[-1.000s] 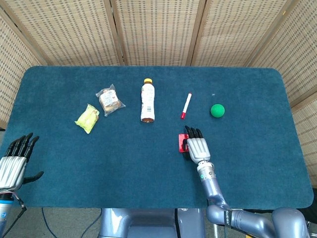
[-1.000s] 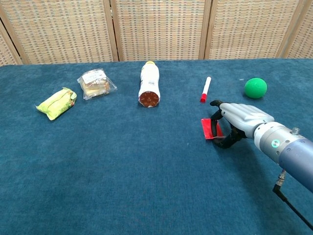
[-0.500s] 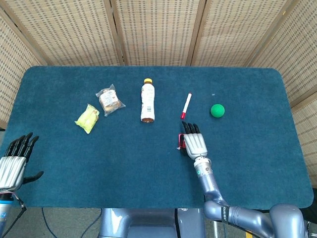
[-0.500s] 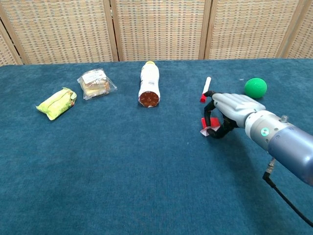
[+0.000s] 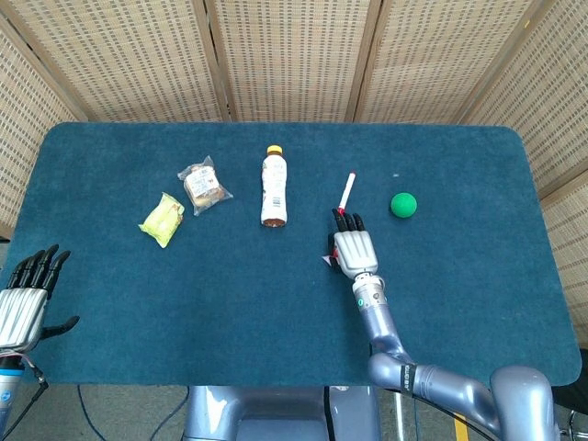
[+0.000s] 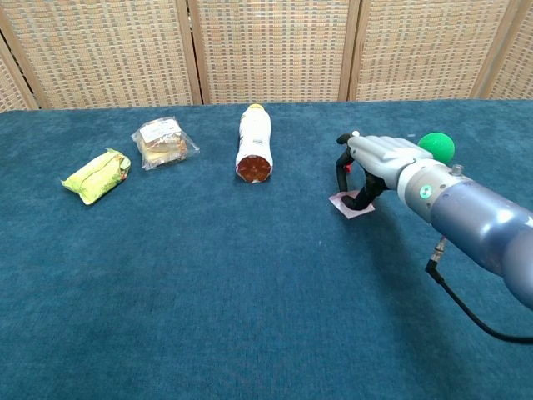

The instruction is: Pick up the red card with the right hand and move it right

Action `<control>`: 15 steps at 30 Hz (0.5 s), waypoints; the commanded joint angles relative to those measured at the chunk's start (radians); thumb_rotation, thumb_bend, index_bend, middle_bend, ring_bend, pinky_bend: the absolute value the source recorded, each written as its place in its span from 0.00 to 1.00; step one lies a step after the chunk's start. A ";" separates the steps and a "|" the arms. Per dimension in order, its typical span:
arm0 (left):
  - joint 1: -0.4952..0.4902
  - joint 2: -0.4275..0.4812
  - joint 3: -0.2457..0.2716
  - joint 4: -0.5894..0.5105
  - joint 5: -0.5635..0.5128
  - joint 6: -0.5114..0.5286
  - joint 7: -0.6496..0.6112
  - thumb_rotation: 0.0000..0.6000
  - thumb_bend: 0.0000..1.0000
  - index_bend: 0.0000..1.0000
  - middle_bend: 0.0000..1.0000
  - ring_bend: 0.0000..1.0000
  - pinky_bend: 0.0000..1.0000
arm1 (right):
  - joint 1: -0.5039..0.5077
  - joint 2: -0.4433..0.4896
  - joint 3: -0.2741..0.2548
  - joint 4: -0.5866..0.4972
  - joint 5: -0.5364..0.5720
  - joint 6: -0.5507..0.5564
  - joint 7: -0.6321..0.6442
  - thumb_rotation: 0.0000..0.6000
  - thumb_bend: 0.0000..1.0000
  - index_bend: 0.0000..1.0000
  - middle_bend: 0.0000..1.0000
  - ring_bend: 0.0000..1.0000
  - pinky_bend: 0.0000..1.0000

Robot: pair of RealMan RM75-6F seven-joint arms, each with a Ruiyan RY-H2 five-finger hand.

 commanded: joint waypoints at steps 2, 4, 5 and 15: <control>0.000 0.000 -0.001 0.000 -0.001 0.000 0.001 1.00 0.10 0.00 0.00 0.00 0.07 | 0.018 0.002 0.016 0.010 0.004 -0.002 -0.004 1.00 0.59 0.63 0.08 0.00 0.00; -0.001 0.000 -0.001 0.000 -0.002 -0.001 0.003 1.00 0.10 0.00 0.00 0.00 0.07 | 0.028 0.009 0.028 0.008 0.003 0.006 -0.003 1.00 0.58 0.63 0.08 0.00 0.00; -0.001 -0.001 -0.001 0.000 -0.002 -0.001 0.003 1.00 0.10 0.00 0.00 0.00 0.07 | 0.033 0.017 0.034 0.002 0.003 0.011 -0.006 1.00 0.58 0.63 0.08 0.00 0.00; -0.001 -0.002 0.001 -0.003 0.003 0.002 0.008 1.00 0.09 0.00 0.00 0.00 0.07 | 0.035 0.093 0.053 -0.104 -0.014 0.080 -0.023 1.00 0.58 0.62 0.08 0.00 0.00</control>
